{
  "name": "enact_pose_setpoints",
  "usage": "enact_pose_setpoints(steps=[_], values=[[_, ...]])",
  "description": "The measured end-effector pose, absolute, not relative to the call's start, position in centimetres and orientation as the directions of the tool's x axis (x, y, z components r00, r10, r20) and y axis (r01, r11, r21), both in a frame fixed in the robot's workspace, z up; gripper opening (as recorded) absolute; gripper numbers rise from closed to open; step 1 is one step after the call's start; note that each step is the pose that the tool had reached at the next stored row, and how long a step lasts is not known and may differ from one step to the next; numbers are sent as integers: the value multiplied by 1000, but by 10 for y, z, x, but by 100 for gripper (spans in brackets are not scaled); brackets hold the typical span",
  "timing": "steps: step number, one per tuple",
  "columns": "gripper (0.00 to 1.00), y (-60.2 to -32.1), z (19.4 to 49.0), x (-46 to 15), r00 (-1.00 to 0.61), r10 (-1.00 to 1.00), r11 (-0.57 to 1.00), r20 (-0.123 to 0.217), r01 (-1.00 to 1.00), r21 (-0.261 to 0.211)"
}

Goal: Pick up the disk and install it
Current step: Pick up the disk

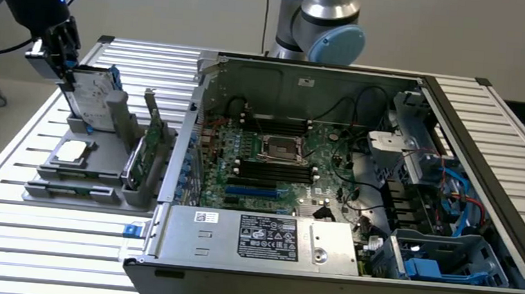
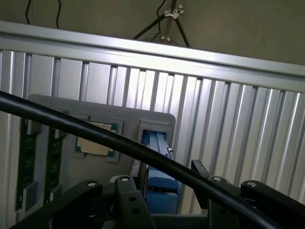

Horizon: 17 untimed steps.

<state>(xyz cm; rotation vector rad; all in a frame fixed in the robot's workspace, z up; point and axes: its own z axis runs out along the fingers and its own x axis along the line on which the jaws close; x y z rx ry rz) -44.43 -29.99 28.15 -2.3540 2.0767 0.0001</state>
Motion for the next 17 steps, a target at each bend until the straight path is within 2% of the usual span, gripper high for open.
enact_pose_setpoints(steps=[12, 15, 16, 17], values=[[54, -300, 281, -444, 110, -994, -110, -2, -994, -2], [52, -300, 281, -444, 109, -994, -109, -2, -994, -2], [45, -300, 281, -444, 109, -994, -109, -2, -994, -2], [45, -300, 281, -444, 108, -994, -108, -2, -994, -2]])
